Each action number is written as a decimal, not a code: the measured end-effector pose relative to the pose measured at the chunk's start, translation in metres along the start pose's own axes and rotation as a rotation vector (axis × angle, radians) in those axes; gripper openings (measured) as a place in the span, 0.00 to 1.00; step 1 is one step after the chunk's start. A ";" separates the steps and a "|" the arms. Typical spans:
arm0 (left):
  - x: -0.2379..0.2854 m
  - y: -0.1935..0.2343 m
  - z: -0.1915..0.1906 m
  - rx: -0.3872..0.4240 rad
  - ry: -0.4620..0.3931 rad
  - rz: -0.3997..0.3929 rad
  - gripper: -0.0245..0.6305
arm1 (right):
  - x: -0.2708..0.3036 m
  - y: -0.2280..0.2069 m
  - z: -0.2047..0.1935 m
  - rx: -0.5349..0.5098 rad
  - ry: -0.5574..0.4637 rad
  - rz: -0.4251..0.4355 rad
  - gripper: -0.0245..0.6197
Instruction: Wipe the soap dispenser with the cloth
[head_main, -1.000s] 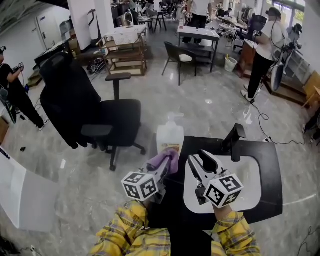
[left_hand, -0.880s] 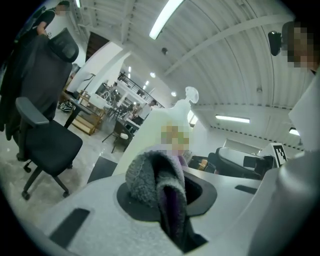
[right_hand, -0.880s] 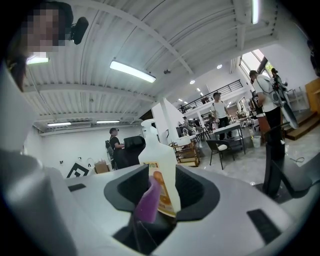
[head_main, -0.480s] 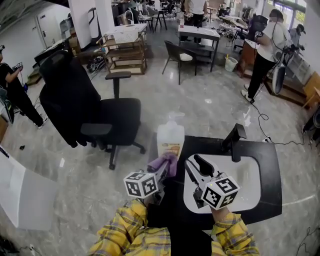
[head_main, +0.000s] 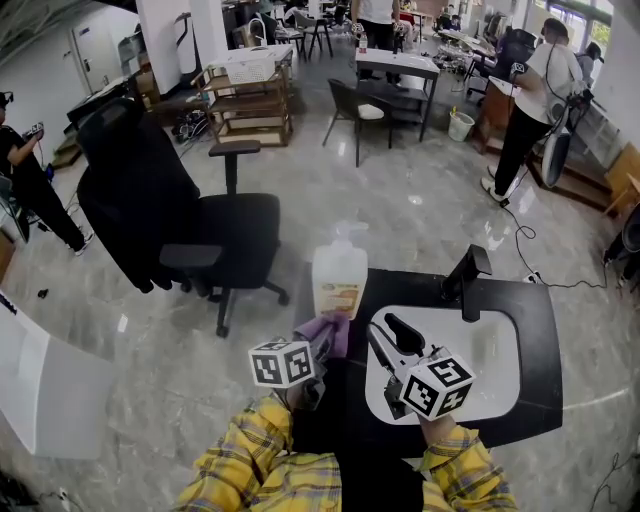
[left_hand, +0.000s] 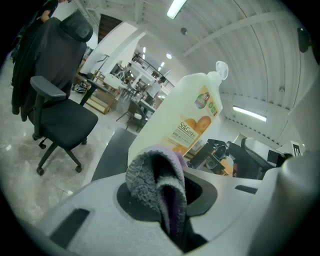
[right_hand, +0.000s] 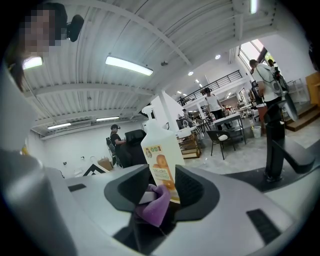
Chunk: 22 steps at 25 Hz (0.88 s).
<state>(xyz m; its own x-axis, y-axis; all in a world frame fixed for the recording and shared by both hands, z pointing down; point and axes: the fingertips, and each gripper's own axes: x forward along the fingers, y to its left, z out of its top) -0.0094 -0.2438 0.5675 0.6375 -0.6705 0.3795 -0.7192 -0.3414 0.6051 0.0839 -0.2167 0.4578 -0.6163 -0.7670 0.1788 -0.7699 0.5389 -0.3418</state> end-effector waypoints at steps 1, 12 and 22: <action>0.000 0.002 -0.002 -0.008 0.010 0.009 0.11 | 0.000 0.000 -0.001 0.002 0.001 -0.001 0.28; -0.019 -0.012 -0.001 -0.026 0.007 -0.013 0.11 | -0.007 -0.004 -0.010 0.025 0.018 -0.018 0.28; -0.065 -0.046 0.011 0.026 -0.110 -0.068 0.11 | -0.014 -0.004 -0.012 0.009 0.017 -0.067 0.28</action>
<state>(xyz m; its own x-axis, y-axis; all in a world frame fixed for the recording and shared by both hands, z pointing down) -0.0212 -0.1919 0.5071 0.6518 -0.7129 0.2586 -0.6835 -0.4046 0.6076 0.0935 -0.2033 0.4678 -0.5658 -0.7955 0.2170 -0.8083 0.4831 -0.3367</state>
